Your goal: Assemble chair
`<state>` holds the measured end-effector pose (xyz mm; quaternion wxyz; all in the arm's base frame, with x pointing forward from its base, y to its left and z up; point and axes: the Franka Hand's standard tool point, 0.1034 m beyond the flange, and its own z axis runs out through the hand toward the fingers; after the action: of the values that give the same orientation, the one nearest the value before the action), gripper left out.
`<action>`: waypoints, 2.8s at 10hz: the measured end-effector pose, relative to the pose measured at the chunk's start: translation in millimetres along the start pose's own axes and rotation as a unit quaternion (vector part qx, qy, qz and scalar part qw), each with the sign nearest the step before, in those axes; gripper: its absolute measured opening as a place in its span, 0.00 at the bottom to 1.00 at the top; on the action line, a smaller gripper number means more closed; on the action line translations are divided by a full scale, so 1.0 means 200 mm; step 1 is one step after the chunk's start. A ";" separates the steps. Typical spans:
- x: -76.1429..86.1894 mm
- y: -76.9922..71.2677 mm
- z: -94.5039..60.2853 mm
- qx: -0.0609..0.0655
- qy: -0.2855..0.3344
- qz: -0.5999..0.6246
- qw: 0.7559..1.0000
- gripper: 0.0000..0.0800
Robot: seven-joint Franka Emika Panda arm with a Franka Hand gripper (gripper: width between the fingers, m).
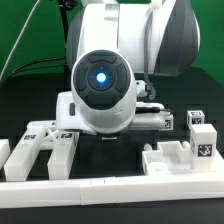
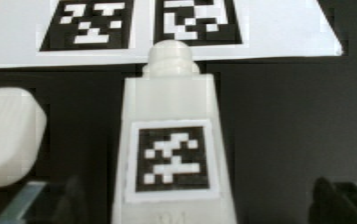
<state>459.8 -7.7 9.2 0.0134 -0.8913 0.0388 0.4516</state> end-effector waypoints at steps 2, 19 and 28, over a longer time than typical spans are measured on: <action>0.00 0.00 0.00 0.000 -0.001 0.000 1.000 0.61; -0.06 -0.17 -0.78 0.038 0.242 0.050 0.968 0.36; 0.03 -0.34 -1.04 0.060 0.614 0.062 0.784 0.36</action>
Offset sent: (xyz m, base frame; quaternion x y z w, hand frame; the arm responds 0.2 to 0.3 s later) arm 0.0000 0.0000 0.0000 0.0000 0.0000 0.0000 1.0000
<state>636.1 47.0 126.7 0.0121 -0.9733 0.1209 -0.1948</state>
